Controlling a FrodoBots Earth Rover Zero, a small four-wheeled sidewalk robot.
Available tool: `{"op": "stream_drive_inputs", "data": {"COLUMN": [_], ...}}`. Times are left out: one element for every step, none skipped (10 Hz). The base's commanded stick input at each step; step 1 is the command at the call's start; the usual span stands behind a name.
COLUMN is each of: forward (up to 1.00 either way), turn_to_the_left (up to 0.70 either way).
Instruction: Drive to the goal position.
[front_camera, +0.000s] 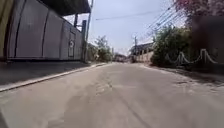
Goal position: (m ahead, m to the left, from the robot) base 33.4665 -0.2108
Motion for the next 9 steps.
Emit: {"op": "stream_drive_inputs", "data": {"forward": [1.00,1.00,1.00,1.00,1.00,1.00,1.00,1.00,1.00], "turn_to_the_left": [0.00,0.00,0.00,0.00,0.00,0.00,0.00,0.00,0.00]}}
